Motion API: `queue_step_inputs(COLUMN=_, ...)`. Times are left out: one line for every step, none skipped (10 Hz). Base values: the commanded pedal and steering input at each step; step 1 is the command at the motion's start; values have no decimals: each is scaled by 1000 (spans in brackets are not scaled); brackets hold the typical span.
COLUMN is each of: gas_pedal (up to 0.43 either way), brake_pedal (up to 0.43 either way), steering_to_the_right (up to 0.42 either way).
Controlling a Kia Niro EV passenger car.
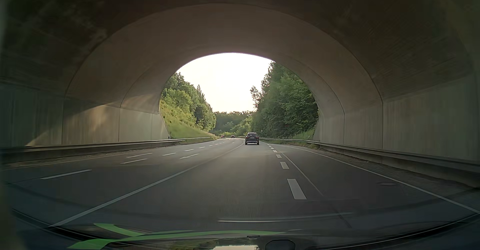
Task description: Follow the waypoints while adhering to traffic rules and regulations
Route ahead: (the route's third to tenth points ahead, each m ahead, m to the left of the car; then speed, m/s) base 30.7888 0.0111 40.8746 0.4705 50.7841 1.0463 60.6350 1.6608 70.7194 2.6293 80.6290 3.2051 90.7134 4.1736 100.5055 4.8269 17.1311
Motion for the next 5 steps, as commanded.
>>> queue_step_inputs(gas_pedal=331, brake_pedal=0, steering_to_the_right=-1)
queue_step_inputs(gas_pedal=331, brake_pedal=0, steering_to_the_right=1)
queue_step_inputs(gas_pedal=331, brake_pedal=0, steering_to_the_right=1)
queue_step_inputs(gas_pedal=331, brake_pedal=0, steering_to_the_right=0)
queue_step_inputs(gas_pedal=331, brake_pedal=0, steering_to_the_right=0)
